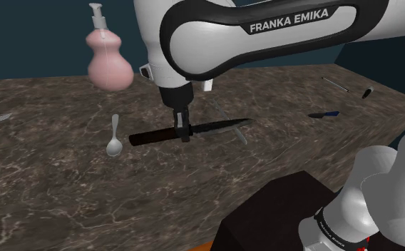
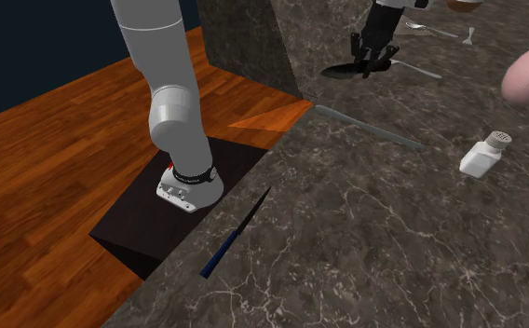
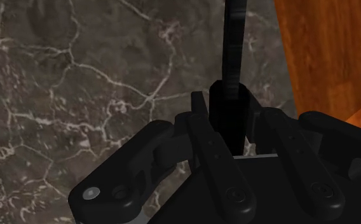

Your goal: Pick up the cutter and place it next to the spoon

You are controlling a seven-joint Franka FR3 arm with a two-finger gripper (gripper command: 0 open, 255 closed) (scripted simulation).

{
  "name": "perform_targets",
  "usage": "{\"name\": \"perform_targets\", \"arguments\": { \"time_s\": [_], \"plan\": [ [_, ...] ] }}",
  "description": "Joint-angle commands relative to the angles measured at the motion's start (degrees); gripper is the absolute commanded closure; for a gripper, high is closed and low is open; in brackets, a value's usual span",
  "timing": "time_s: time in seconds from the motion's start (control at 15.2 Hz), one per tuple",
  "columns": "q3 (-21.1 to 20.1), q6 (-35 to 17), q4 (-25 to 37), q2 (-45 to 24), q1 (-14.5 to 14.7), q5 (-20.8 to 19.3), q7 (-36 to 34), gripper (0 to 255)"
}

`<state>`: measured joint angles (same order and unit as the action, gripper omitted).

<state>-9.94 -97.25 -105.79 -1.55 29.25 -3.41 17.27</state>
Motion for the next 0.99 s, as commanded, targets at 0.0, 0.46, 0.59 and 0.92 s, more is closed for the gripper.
{"name": "perform_targets", "arguments": {
  "time_s": [0.0,0.46,0.59,0.92],
  "plan": [
    [0.0,0.0,0.0,0.0,0.0,0.0,0.0,0],
    [-0.1,3.9,4.5,-0.6,0.1,0.0,0.0,0],
    [-0.2,7.5,8.9,-1.4,0.3,-0.1,-0.1,0],
    [-0.2,7.5,8.9,-1.4,0.3,-0.1,-0.1,0]
  ]
}}
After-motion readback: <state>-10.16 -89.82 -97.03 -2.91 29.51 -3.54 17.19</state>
